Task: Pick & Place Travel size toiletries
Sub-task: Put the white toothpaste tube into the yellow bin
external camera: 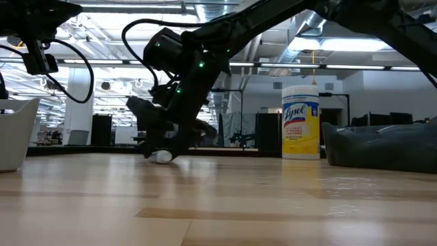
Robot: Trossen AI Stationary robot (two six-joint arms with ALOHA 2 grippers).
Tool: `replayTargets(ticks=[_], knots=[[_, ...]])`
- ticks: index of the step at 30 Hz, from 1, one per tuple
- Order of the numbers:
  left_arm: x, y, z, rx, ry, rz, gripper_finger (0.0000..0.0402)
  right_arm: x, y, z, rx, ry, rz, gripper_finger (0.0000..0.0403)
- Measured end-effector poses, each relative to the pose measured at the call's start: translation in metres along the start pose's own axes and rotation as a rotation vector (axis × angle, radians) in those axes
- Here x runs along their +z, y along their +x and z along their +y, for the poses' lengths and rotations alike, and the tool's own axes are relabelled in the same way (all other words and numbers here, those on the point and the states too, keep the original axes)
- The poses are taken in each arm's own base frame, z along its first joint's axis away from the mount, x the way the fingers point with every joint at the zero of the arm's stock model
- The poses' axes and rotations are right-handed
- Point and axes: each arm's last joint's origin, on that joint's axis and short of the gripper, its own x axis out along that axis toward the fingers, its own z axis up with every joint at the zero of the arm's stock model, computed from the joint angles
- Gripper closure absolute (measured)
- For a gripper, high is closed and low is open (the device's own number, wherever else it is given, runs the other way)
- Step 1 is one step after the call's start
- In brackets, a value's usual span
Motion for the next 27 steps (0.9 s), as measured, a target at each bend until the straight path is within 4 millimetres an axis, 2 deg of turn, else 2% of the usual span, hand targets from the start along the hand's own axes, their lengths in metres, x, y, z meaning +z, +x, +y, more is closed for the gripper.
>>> replayTargets(ticks=[5,10,17,22,27], knots=[[0.000,0.000,0.000,0.000,0.000,0.000,0.0401,-0.002,-0.008,0.000,-0.048,-0.024,0.074,0.0187],[0.000,0.000,0.000,0.000,-0.001,-0.001,0.0401,-0.002,-0.010,0.000,-0.058,-0.045,0.091,0.0235],[0.000,0.000,0.000,0.000,0.000,0.000,0.0401,0.000,-0.015,0.000,0.009,-0.040,0.142,0.0284],[0.000,0.000,0.000,0.000,0.000,0.000,0.0401,0.002,-0.026,0.002,0.077,-0.035,0.180,0.0295],[0.000,0.000,0.000,0.000,0.000,-0.001,0.0401,0.005,-0.055,0.007,0.140,-0.051,0.241,0.0295]])
